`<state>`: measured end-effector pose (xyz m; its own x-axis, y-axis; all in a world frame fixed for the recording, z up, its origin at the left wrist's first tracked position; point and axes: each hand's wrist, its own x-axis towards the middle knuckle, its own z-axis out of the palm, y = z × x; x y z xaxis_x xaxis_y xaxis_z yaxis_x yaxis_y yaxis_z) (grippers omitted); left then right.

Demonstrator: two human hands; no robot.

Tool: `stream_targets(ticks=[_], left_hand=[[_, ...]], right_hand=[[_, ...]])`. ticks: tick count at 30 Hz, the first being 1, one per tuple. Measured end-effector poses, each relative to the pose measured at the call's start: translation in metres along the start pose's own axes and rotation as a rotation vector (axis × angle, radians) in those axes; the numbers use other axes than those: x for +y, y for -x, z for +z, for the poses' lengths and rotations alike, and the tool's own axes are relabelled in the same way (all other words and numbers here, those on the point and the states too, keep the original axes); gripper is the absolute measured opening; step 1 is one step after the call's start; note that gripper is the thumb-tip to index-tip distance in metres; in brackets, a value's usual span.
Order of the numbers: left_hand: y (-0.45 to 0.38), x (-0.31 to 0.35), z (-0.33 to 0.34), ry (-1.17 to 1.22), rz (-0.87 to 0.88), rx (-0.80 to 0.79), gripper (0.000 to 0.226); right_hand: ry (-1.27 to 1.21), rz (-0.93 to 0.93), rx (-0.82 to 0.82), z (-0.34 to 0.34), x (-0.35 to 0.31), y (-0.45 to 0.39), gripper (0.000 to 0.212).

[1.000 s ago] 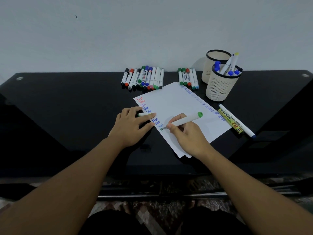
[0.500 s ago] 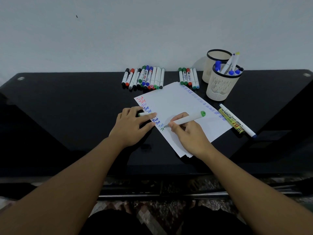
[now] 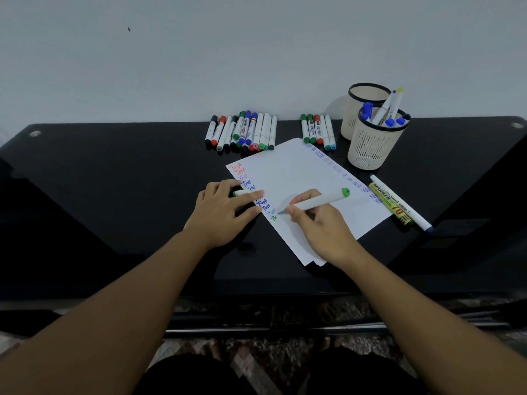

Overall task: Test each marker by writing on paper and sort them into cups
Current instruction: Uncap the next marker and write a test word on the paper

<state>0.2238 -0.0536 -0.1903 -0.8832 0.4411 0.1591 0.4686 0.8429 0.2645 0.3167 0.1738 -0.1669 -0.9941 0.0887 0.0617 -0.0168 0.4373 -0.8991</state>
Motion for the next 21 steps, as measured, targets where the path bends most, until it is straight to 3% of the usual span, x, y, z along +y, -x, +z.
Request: stream_targets(ticks=[21], left_hand=[[-0.0004,0.0001,-0.0004,0.005,-0.012,-0.018,0.043]], right_hand=[[0.082,-0.027,-0.013,0.0010,0.0015,-0.0013,0.004]])
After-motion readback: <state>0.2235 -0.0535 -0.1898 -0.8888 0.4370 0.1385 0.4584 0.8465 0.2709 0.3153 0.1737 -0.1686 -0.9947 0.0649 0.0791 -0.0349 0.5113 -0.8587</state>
